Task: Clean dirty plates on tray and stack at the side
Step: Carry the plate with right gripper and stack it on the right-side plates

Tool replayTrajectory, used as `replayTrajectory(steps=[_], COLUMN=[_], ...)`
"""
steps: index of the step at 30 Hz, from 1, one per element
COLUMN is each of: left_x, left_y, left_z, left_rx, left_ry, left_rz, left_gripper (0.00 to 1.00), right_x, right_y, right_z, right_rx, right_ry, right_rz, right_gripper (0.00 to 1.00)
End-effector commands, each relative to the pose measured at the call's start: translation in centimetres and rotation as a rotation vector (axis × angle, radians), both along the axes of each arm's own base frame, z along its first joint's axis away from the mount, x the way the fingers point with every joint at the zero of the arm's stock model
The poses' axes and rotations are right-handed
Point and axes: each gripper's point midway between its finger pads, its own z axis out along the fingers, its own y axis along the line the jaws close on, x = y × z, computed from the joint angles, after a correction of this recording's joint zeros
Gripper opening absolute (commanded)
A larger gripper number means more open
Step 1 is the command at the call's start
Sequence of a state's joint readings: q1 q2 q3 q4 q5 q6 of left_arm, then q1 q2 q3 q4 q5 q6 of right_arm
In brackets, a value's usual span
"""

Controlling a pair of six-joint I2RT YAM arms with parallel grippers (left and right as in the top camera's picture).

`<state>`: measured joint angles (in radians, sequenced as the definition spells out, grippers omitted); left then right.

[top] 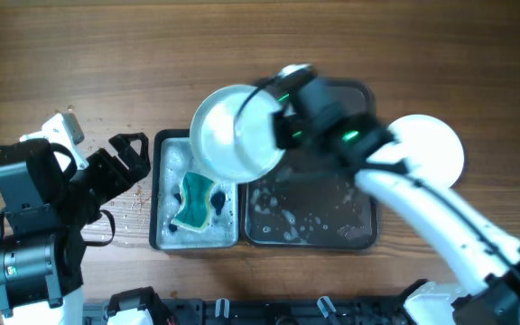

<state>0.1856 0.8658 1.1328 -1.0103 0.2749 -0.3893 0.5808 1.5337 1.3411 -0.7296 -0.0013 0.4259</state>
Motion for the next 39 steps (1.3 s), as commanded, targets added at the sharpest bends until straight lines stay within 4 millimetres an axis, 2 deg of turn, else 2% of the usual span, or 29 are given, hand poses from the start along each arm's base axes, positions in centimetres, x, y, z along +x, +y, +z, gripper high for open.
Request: replayTrajectory(steps=[1,2,3,6,7,8,9,10,11,13,16,17,18,19,20,21,22,24,26,29,30,31,32,34,35,37,39], left_x=[0.1,0.0,0.1,0.1,0.1,0.1,0.0,0.0,0.1,0.0,0.0,0.1,0.1,0.1,0.1,0.1,0.1,0.1,0.1,0.0,0.1,0.0,0.1,0.1,0.0,0.0,0.0], left_y=[0.4,0.4,0.4,0.4,0.4,0.4,0.4,0.4,0.4,0.4,0.4,0.4,0.4,0.4,0.4,0.4,0.4,0.4,0.4,0.4,0.4,0.4,0.4,0.4,0.4,0.4,0.4], left_z=[0.6,0.6,0.6,0.6,0.6,0.6,0.6,0.6,0.6,0.6,0.6,0.6,0.6,0.6,0.6,0.6,0.6,0.6,0.6,0.6,0.6,0.6,0.6,0.6,0.6,0.6,0.6], left_rx=[0.016,0.016,0.016,0.016,0.016,0.016,0.016,0.016,0.016,0.016,0.016,0.016,0.016,0.016,0.016,0.016,0.016,0.016,0.016,0.016,0.016,0.016,0.016,0.016,0.016,0.016,0.016], left_ry=[-0.017,-0.017,-0.017,-0.017,-0.017,-0.017,-0.017,-0.017,-0.017,-0.017,-0.017,-0.017,-0.017,-0.017,-0.017,-0.017,-0.017,-0.017,-0.017,-0.017,-0.017,-0.017,-0.017,-0.017,-0.017,-0.017,-0.017], left_rz=[0.010,0.010,0.010,0.010,0.010,0.010,0.010,0.010,0.010,0.010,0.010,0.010,0.010,0.010,0.010,0.010,0.010,0.010,0.010,0.010,0.010,0.010,0.010,0.010,0.010,0.010,0.010], left_gripper=[1.00,1.00,1.00,1.00,1.00,1.00,1.00,1.00,1.00,1.00,1.00,1.00,1.00,1.00,1.00,1.00,1.00,1.00,1.00,1.00,1.00,1.00,1.00,1.00,1.00,1.00,1.00], right_x=[0.3,0.7,1.1,0.0,-0.5,-1.5,-2.4,-3.5,-4.3,-6.6,-7.6,-7.5,-7.1,-7.0,-6.7,-6.1,-5.3,-4.9,-5.5,-8.6,-9.7,-11.9,-13.9,-16.6,-17.6,-18.7,-18.9], right_y=[-6.6,-9.2,-13.1,-23.4,-25.3,-28.2,-30.2,-32.0,-33.1,-35.2,-35.7,-35.7,-35.5,-35.4,-35.2,-34.5,-32.7,-29.3,-24.5,-17.6,-16.0,-13.1,-11.2,-9.0,-8.3,-7.6,-7.4], right_z=[4.0,3.8,3.3,0.6,-0.1,-1.5,-2.9,-4.5,-5.8,-9.6,-11.4,-11.4,-10.9,-10.1,-9.1,-7.9,-5.7,-1.8,2.9,8.0,8.9,10.3,11.2,12.1,12.5,12.8,12.8], right_rx=[0.238,0.234,0.222,0.131,0.113,0.086,0.078,0.078,0.083,0.100,0.100,0.098,0.107,0.114,0.125,0.155,0.213,0.309,0.394,0.392,0.390,0.391,0.399,0.419,0.436,0.502,0.576], right_ry=[0.083,0.093,0.119,0.200,0.219,0.257,0.289,0.330,0.360,0.446,0.486,0.480,0.462,0.443,0.419,0.378,0.308,0.208,0.066,-0.113,-0.148,-0.205,-0.235,-0.253,-0.244,-0.172,-0.077], right_rz=[-0.168,-0.238,-0.348,-0.634,-0.687,-0.772,-0.826,-0.887,-0.928,-1.017,-1.026,-1.010,-0.991,-0.983,-0.969,-0.914,-0.797,-0.647,-0.429,-0.094,-0.008,0.152,0.252,0.355,0.369,0.321,0.237], right_gripper=[0.04,0.04,0.04,0.04,0.04,0.04,0.04,0.04,0.04,0.04,0.04,0.05,0.30,0.48,0.55,0.55,0.53,0.49,0.41,0.38,0.38,0.38,0.43,0.59,1.00,1.00,1.00])
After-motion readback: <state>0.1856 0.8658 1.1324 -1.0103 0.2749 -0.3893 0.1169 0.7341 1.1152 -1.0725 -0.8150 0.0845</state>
